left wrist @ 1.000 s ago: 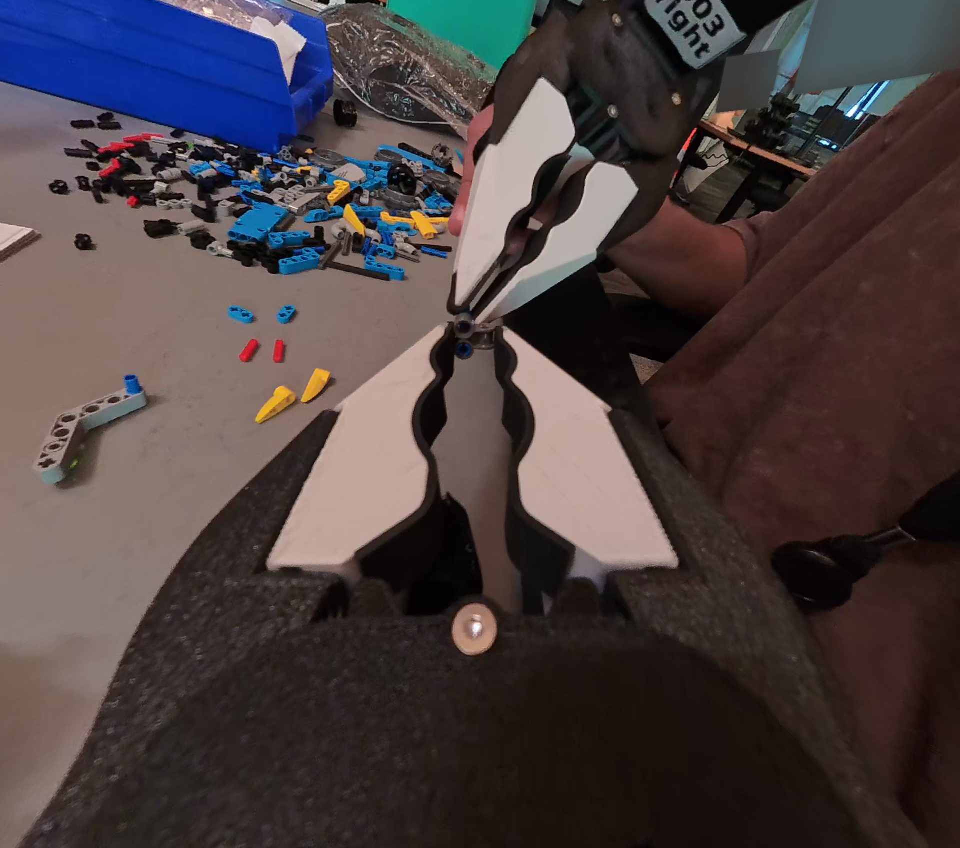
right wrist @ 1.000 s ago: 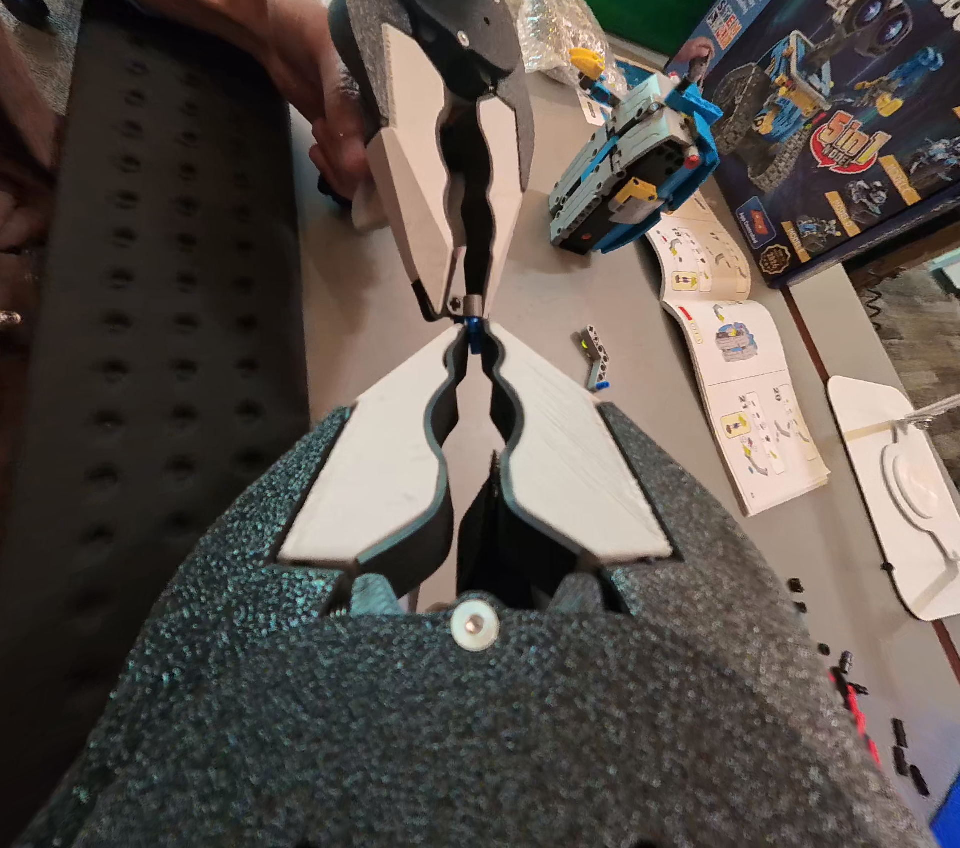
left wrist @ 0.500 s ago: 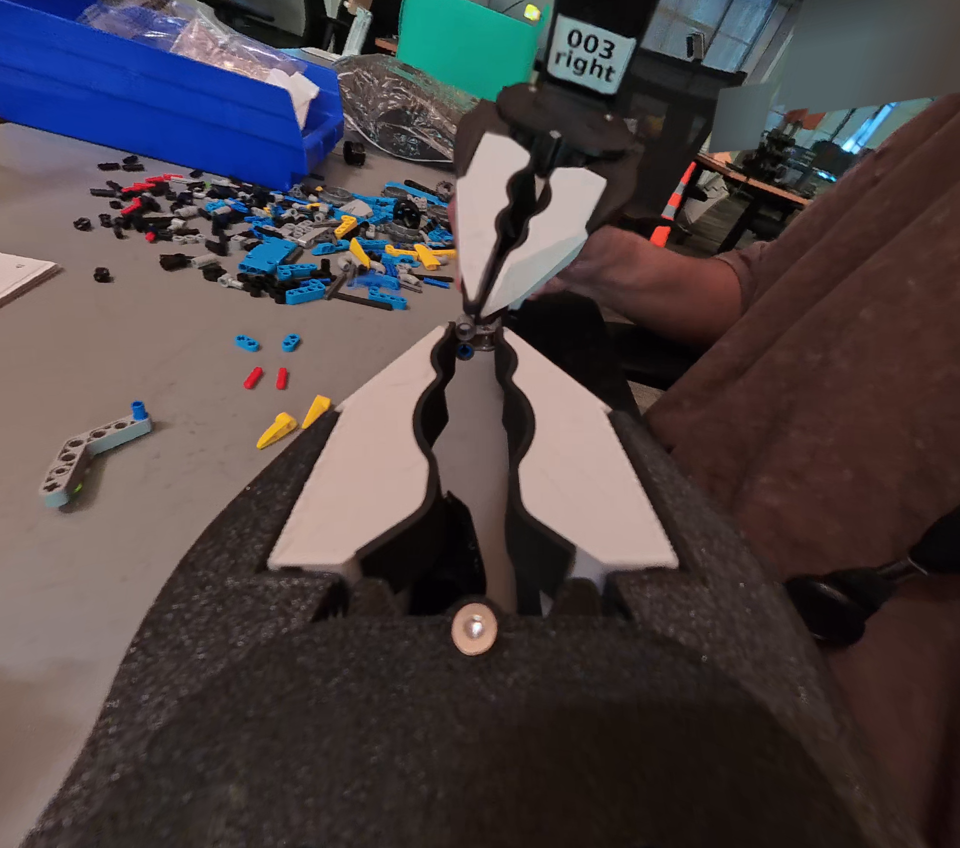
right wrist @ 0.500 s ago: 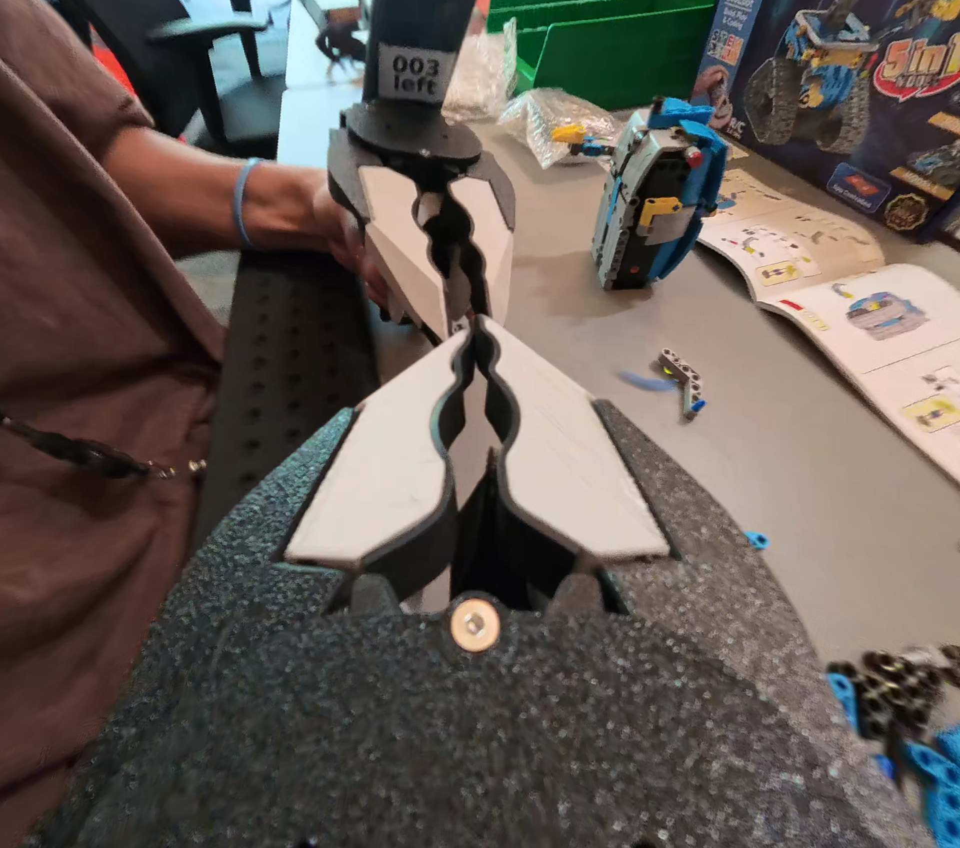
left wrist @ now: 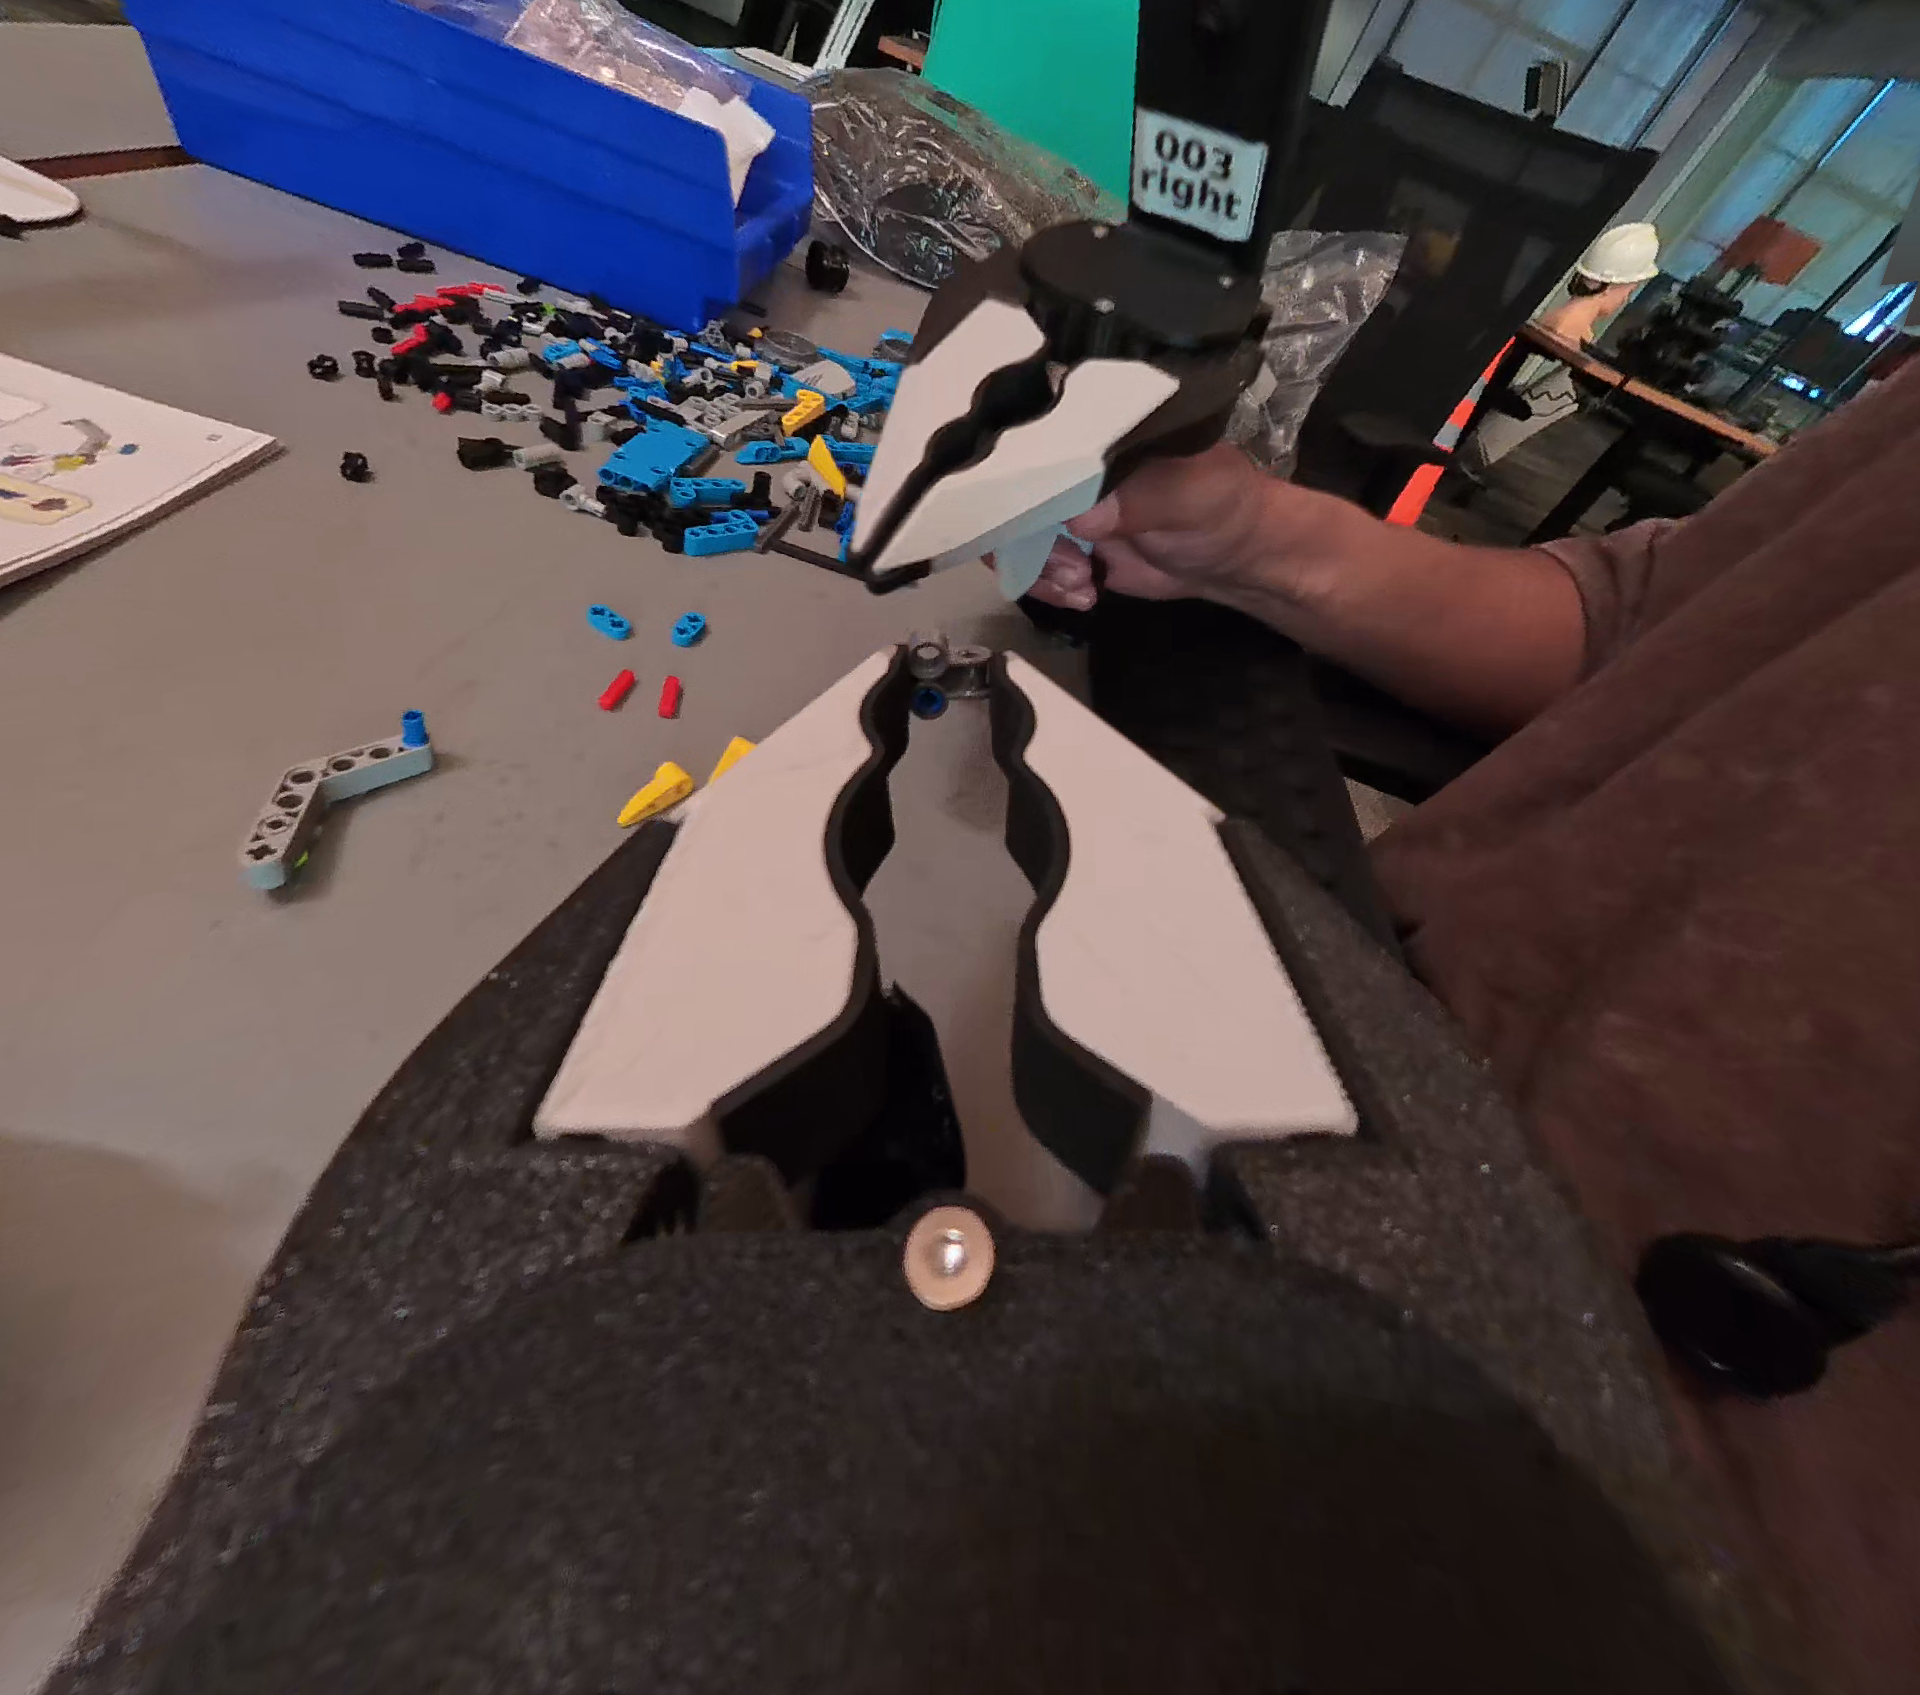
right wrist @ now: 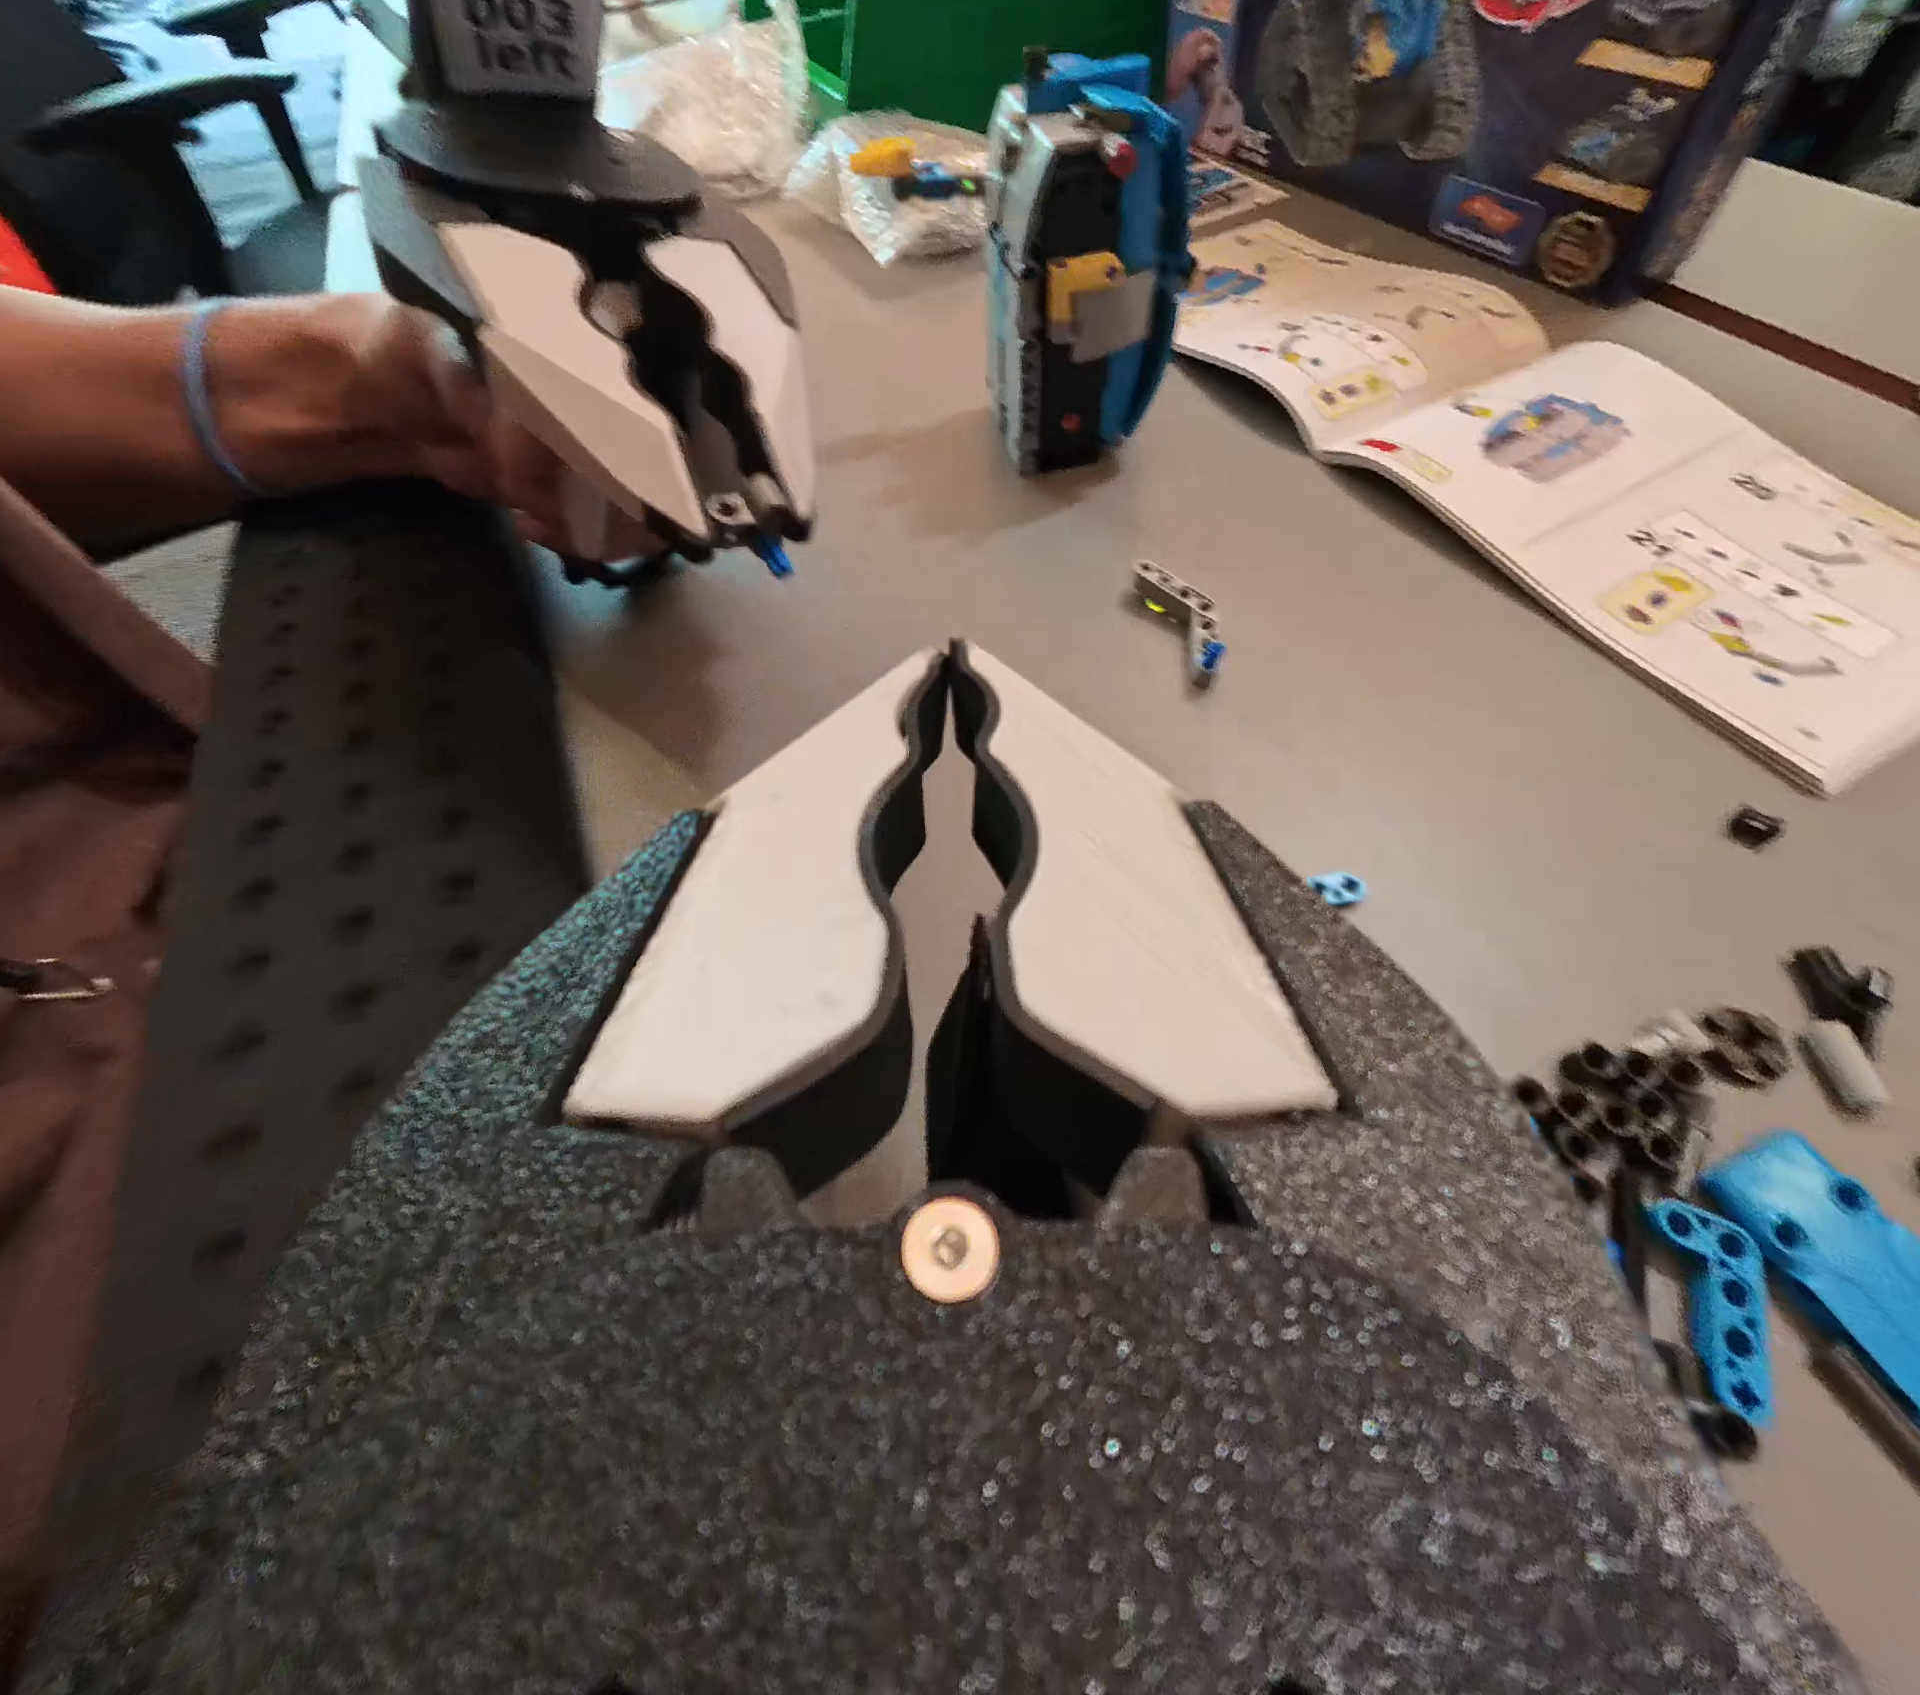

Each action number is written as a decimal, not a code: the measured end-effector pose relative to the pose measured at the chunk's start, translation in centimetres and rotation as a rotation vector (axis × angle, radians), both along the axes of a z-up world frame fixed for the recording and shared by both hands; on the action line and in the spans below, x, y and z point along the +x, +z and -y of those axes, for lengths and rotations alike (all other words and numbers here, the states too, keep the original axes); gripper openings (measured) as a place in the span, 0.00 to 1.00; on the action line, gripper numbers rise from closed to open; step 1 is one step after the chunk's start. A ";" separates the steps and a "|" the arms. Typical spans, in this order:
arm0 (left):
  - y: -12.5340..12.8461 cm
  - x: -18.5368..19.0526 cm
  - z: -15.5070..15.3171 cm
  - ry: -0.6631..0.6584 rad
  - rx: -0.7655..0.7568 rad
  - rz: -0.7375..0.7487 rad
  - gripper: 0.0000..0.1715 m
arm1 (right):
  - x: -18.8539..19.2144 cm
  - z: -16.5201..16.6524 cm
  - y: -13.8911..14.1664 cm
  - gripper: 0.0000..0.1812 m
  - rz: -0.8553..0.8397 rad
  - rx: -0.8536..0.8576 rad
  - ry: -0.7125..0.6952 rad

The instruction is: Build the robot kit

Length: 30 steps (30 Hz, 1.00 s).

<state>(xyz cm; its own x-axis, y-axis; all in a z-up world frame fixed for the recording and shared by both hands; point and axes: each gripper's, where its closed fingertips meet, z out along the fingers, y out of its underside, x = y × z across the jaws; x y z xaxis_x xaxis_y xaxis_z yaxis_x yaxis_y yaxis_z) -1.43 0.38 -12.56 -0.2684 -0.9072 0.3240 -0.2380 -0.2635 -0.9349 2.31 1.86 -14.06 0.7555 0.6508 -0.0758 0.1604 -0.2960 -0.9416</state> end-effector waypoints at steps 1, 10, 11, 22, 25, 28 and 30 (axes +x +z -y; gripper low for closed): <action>0.0 0.0 -0.1 0.005 -0.005 0.001 0.08 | 0.5 -0.3 -0.5 0.00 0.014 -0.007 -0.024; -0.4 0.2 -0.5 0.039 0.024 -0.021 0.09 | 2.5 -1.2 -0.4 0.00 0.007 0.003 -0.121; -0.7 0.3 -0.7 0.056 0.042 -0.035 0.09 | 2.8 -1.3 -0.3 0.00 0.012 0.008 -0.134; -5.9 0.6 -1.7 0.118 0.175 -0.325 0.09 | 5.1 -2.3 -2.6 0.00 0.102 -0.075 -0.233; -6.3 0.6 -1.4 0.109 0.195 -0.343 0.09 | 6.4 -2.5 -4.0 0.00 0.183 -0.119 -0.296; -6.2 0.6 -1.2 0.105 0.224 -0.335 0.09 | 8.4 -2.7 -4.9 0.00 0.256 -0.152 -0.396; -6.1 0.5 -1.3 0.114 0.228 -0.327 0.09 | 8.9 -2.7 -5.0 0.01 0.230 -0.172 -0.422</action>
<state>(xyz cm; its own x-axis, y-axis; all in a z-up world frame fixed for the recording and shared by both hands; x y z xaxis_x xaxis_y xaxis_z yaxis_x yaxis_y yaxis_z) -0.88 1.66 -18.63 -0.0782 -0.9835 0.1632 -0.5133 -0.1006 -0.8523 11.23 4.53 -19.06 0.9596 0.2780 0.0443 0.1910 -0.5272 -0.8280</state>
